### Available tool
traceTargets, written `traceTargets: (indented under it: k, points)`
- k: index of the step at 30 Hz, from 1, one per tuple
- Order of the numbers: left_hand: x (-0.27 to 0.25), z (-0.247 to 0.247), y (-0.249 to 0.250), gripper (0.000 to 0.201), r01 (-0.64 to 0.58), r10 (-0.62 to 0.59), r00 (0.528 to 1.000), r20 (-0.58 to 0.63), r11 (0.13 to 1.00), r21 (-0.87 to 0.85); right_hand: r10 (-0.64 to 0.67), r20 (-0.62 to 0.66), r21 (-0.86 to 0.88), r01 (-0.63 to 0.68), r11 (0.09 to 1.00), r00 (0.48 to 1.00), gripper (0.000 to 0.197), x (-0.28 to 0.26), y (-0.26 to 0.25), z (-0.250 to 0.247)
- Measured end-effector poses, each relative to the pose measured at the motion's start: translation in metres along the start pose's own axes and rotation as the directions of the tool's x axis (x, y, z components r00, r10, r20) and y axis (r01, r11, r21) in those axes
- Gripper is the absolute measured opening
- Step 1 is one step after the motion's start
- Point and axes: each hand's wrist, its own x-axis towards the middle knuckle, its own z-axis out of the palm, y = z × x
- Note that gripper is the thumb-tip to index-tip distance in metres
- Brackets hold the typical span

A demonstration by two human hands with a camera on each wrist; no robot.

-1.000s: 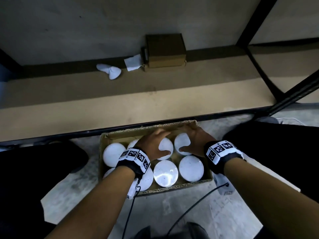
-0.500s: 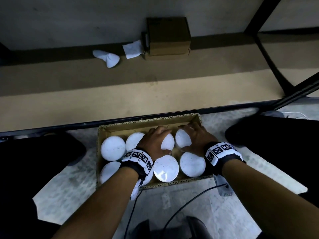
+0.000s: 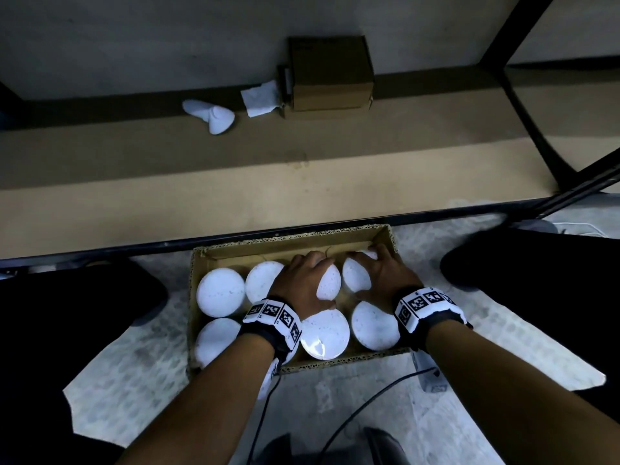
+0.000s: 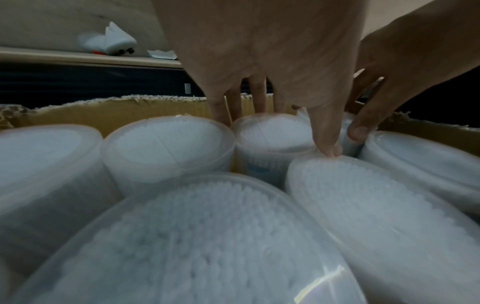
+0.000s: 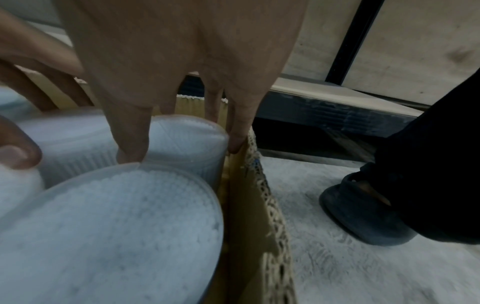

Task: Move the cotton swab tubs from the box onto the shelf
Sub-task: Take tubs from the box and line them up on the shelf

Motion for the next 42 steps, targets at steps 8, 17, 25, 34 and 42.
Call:
traceTargets:
  k: [8,17,25,34,42]
  points:
    - [-0.001,0.001,0.003,0.080,-0.004,0.005,1.000,-0.017,1.000,0.019,-0.016,-0.019,-0.013,0.015,1.000,1.000,0.089,-0.006,-0.001,-0.007]
    - [-0.007,-0.019,0.012,0.082,-0.060,0.064,0.995,-0.077,0.997,0.050,-0.037,-0.074,0.011,0.038,0.999,0.997,0.090,-0.019,-0.003,-0.028]
    - [-0.031,-0.062,0.031,0.085,-0.100,0.115,0.978,-0.172,0.991,0.091,-0.077,-0.166,0.014,0.080,0.997,0.983,0.091,-0.056,-0.016,-0.067]
    - [-0.074,-0.123,0.055,0.083,-0.099,0.129,0.972,-0.194,0.982,0.159,-0.148,-0.229,-0.011,0.149,0.989,0.962,0.083,-0.102,-0.040,-0.109]
    - [-0.116,-0.183,0.061,0.081,-0.125,0.182,0.952,-0.248,0.965,0.230,-0.259,-0.285,-0.085,0.245,0.966,0.923,0.080,-0.147,-0.075,-0.155]
